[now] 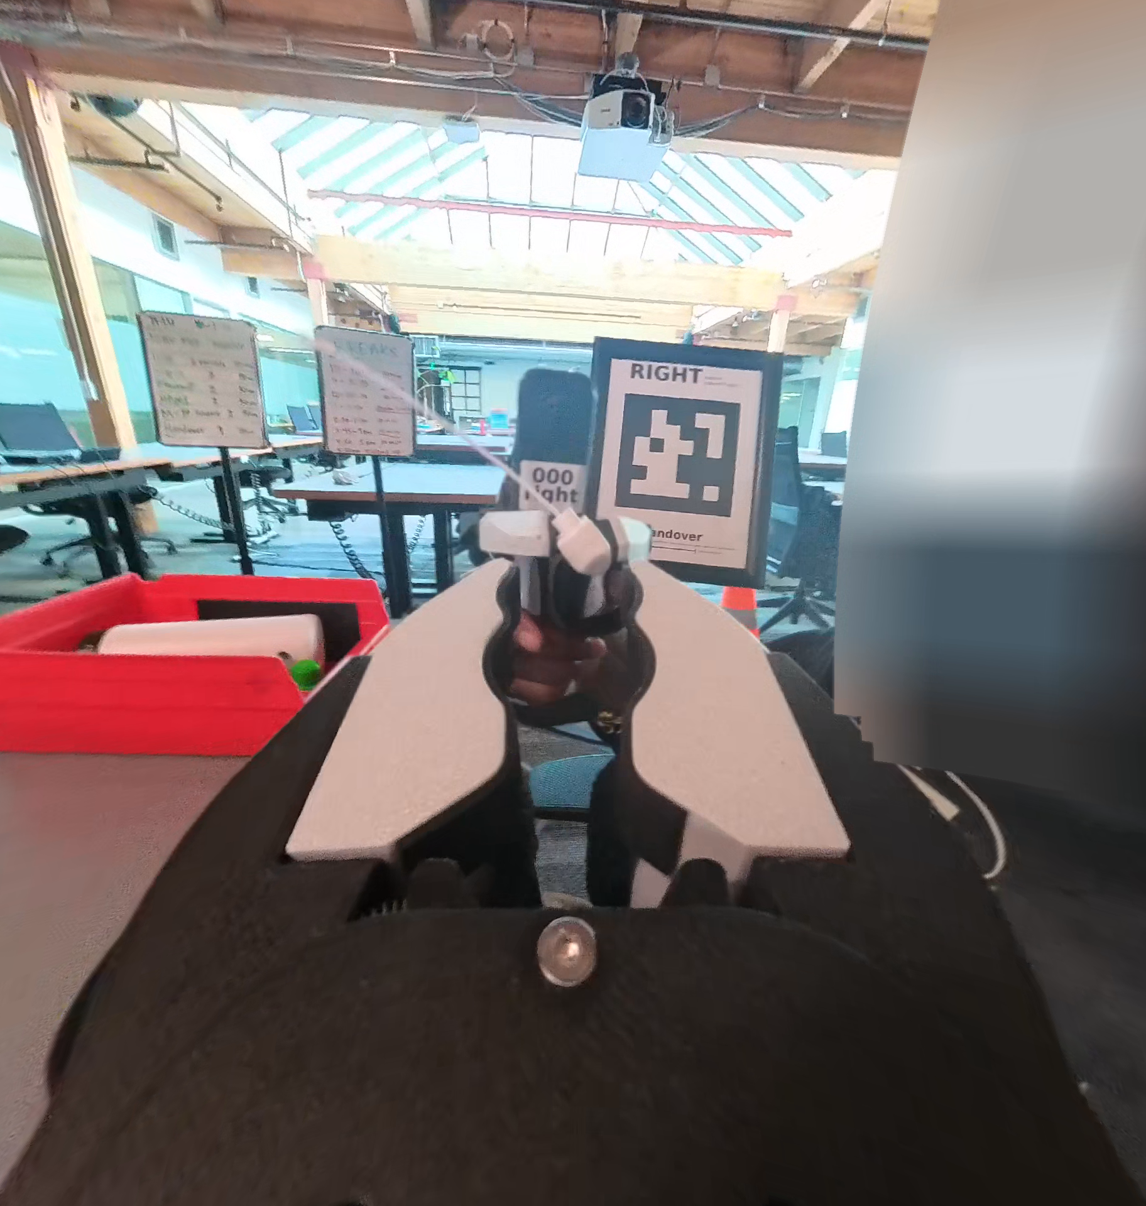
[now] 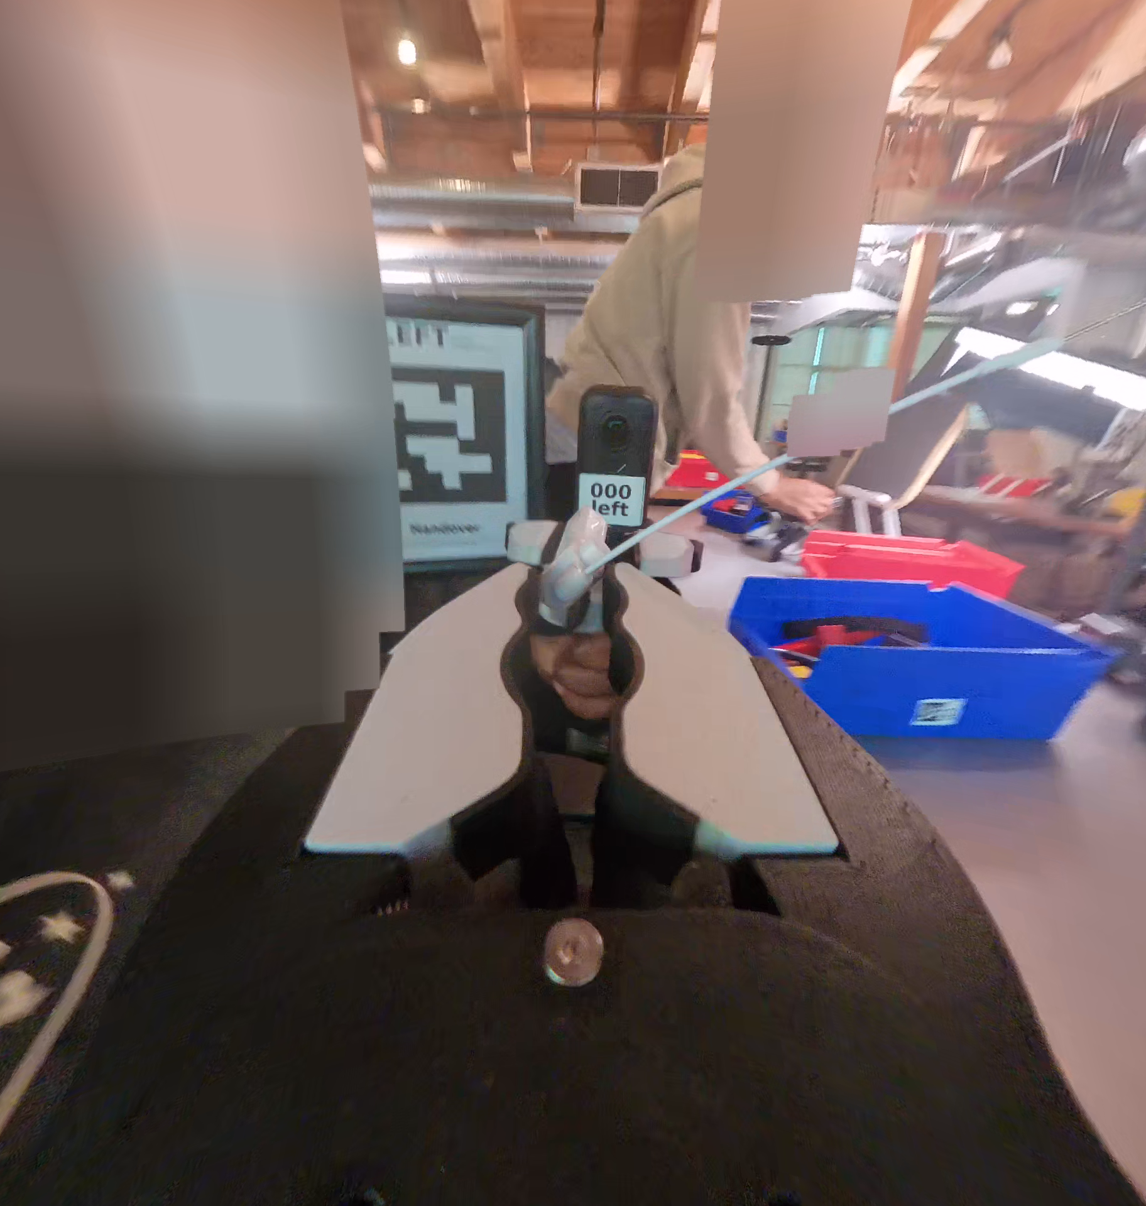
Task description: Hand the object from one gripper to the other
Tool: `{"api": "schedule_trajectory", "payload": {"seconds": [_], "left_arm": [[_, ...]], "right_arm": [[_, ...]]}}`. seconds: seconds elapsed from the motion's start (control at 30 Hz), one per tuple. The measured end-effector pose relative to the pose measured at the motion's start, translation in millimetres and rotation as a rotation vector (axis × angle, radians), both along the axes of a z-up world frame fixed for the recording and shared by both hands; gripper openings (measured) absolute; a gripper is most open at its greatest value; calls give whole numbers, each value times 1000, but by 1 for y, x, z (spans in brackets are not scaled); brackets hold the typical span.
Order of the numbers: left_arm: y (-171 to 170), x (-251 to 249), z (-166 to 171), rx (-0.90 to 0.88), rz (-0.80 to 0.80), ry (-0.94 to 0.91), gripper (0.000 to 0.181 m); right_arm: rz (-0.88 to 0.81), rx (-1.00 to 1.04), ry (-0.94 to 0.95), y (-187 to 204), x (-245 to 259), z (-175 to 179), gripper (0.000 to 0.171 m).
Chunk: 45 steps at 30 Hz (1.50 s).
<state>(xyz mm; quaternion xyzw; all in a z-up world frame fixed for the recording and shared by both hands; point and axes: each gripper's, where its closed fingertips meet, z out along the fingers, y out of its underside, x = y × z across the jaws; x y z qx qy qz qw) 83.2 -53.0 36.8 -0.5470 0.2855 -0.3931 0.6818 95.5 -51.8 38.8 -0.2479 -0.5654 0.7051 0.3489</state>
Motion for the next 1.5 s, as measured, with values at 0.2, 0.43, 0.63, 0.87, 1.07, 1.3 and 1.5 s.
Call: {"api": "schedule_trajectory", "payload": {"seconds": [0.2,0.43,0.63,0.87,1.07,1.3,1.5], "left_arm": [[1,3,-4,-64,-43,-15,21],[-2,6,-4,12,-29,32,12],[-2,5,-3,84,20,73,12],[5,4,-8,69,80,116,13],[26,-9,-22,-7,240,185,41],[60,-34,-66,-208,482,383,59],[77,-55,-99,-289,657,611,60]], "right_arm": [[-177,336,97,-2,1,-9,19],[-243,393,94,-2,-2,-12,20],[-129,162,0,-3,-4,-7,20],[-176,216,15,3,-5,-9,13],[-409,285,39,45,6,3,13],[-1100,344,-67,194,60,5,13],[-1370,269,-375,292,86,-58,13]]}}
